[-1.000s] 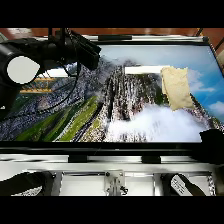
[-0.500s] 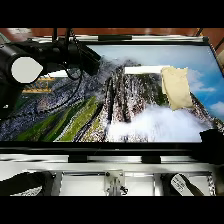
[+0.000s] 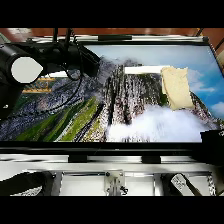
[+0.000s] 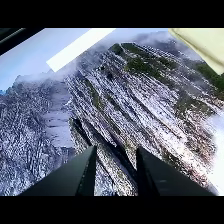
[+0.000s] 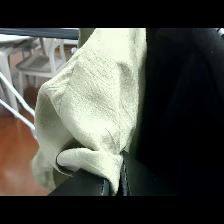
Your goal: Fold the shirts.
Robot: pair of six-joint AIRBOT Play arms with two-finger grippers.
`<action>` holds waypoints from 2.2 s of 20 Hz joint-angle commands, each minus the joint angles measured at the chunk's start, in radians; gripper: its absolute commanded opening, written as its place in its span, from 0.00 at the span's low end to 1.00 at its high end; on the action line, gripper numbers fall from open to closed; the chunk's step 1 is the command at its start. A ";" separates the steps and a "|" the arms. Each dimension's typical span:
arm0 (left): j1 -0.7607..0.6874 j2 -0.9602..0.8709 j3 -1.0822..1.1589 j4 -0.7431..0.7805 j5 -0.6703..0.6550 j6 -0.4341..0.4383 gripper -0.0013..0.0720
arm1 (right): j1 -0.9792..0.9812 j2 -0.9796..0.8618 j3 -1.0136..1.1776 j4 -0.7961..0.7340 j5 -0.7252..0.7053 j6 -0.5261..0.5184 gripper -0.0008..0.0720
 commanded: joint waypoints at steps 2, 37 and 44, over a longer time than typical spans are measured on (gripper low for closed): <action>0.000 0.000 0.000 0.000 -0.009 0.000 0.47 | -0.004 0.005 0.000 0.031 0.208 -0.011 0.10; 0.000 -0.026 0.000 0.000 -0.003 0.000 0.47 | -0.099 0.142 0.000 0.482 -0.162 -0.185 0.68; 0.000 -0.090 0.000 -0.015 -0.003 -0.003 0.47 | -0.099 0.270 0.000 0.491 -0.483 -0.256 0.68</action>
